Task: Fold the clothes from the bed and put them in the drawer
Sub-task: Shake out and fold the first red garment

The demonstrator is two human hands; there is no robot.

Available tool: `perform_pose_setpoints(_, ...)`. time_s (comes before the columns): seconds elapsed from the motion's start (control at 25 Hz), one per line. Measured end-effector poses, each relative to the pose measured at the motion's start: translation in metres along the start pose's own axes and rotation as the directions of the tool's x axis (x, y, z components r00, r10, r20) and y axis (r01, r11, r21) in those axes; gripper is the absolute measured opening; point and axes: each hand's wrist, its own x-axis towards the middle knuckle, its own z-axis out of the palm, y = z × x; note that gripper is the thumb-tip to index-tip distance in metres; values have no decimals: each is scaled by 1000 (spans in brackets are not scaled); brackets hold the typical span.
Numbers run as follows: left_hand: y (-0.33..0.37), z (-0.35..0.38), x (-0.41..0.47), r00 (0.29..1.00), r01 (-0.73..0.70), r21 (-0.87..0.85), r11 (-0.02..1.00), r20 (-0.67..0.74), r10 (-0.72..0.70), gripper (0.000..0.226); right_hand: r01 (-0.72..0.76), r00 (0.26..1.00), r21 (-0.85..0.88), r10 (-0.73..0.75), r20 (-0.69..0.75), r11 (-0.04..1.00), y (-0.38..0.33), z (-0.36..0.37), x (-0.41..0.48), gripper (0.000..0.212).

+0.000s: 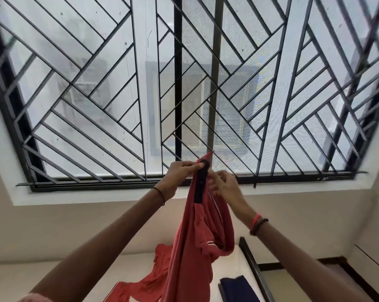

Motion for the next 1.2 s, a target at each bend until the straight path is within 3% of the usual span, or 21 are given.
perform_pose_setpoints(0.16,8,-6,2,1000,-6,33,999,-31,7,28,114,993,-444,-121,12,889,78,13,-62,54)
perform_pose_setpoints(0.28,13,-4,2,999,-4,61,998,-33,6,31,188,981,-714,-160,108,674,117,20,-75,60)
perform_pose_setpoints(0.36,16,-5,4,999,-1,75,997,-45,4,30,228,969,-791,-209,129,568,130,21,-74,61)
perform_pose_setpoints(0.44,18,-10,5,999,-4,85,996,-54,8,27,254,959,-742,-260,110,620,138,17,-72,44)
perform_pose_setpoints(0.52,20,-17,5,998,-16,89,996,-63,22,25,287,955,-579,-274,112,763,135,5,-68,25)
perform_pose_setpoints(0.6,19,-25,5,997,-20,81,996,-73,26,25,265,964,-417,-233,127,869,120,-11,-65,28)
perform_pose_setpoints(0.72,16,-36,4,997,-13,87,996,-71,19,26,187,979,-261,-158,128,947,98,-33,-57,29)
perform_pose_setpoints(0.88,10,-45,-1,1000,-21,99,995,-12,23,19,160,985,-209,-144,92,965,75,-58,-31,16)
perform_pose_setpoints(1.04,9,-46,-5,997,-47,108,993,71,40,9,220,967,-249,-177,183,943,31,-63,-13,23)
perform_pose_setpoints(1.12,6,-46,-4,994,-35,136,990,106,21,19,269,953,-267,-217,209,925,6,-62,-4,27)
perform_pose_setpoints(1.2,2,-43,-5,991,-14,155,988,136,-8,36,418,900,-327,-338,275,848,-16,-59,5,25)
